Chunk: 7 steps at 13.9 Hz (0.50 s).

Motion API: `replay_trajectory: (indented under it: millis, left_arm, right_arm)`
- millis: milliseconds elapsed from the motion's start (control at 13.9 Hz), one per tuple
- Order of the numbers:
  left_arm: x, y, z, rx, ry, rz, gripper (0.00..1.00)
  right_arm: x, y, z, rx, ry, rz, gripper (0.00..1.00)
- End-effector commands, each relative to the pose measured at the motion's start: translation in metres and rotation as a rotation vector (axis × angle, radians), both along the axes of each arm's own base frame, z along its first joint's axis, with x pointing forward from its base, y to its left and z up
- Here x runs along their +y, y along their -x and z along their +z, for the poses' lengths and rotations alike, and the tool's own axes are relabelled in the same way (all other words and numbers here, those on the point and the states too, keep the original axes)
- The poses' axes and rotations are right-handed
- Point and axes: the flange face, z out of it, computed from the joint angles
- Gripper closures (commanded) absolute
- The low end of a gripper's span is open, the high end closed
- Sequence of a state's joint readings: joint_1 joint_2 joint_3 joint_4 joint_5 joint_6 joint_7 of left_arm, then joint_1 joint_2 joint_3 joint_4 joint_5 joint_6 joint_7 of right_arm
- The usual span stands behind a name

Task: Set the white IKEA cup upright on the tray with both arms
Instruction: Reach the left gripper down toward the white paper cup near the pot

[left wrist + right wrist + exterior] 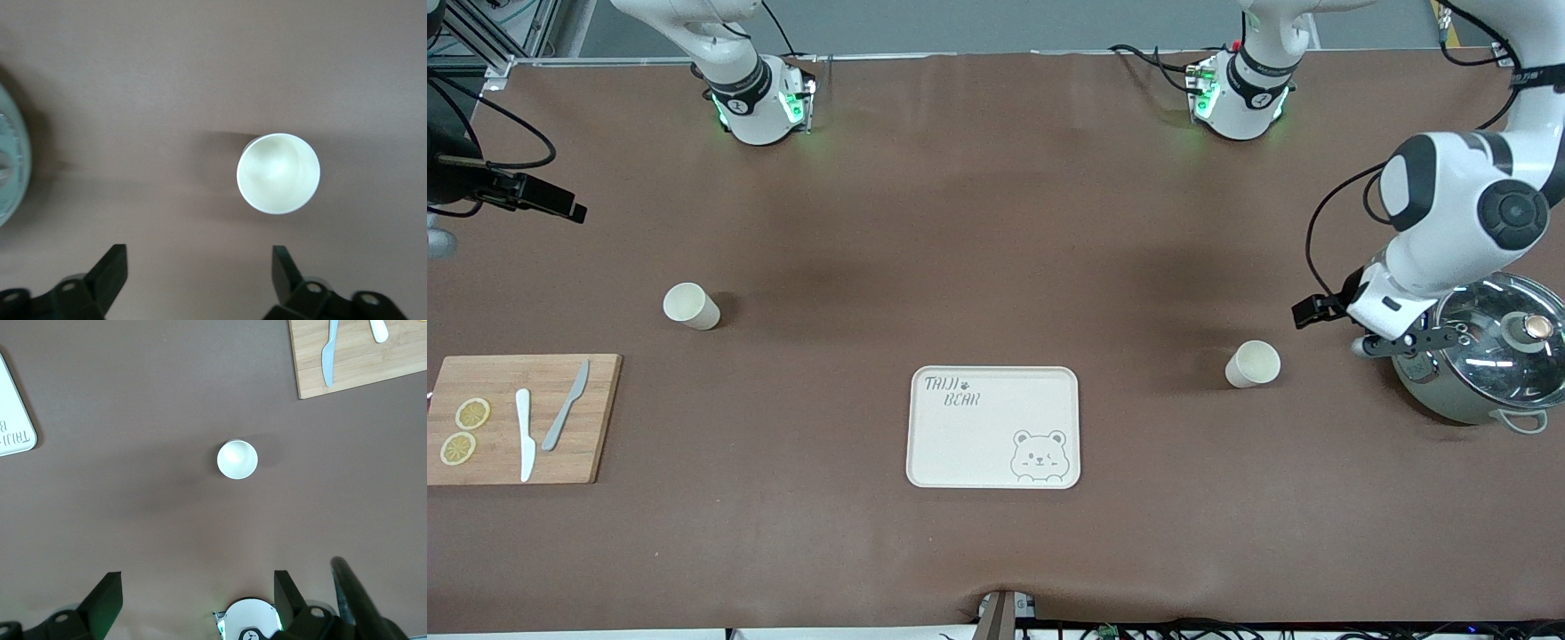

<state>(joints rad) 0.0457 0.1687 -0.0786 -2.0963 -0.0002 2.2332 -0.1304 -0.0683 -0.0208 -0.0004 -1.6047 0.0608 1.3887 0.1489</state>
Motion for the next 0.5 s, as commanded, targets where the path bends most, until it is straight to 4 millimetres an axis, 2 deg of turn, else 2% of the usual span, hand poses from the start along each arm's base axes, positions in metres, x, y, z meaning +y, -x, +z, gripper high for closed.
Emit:
replay_trajectory:
  millis: [0, 287, 431]
  left_arm:
    - [-0.013, -0.008, -0.030, 0.007, 0.034, 0.016, 0.11]
    - [-0.017, -0.017, -0.054, 0.007, 0.052, 0.038, 0.15]
    - [-0.015, -0.024, -0.064, 0.005, 0.054, 0.041, 0.22]
  right_arm:
    - [-0.003, 0.002, 0.001, 0.001, -0.015, -0.020, 0.00]
    - [-0.003, 0.002, 0.001, 0.001, -0.015, -0.020, 0.00]
    - [-0.003, 0.002, 0.001, 0.001, -0.015, -0.020, 0.00]
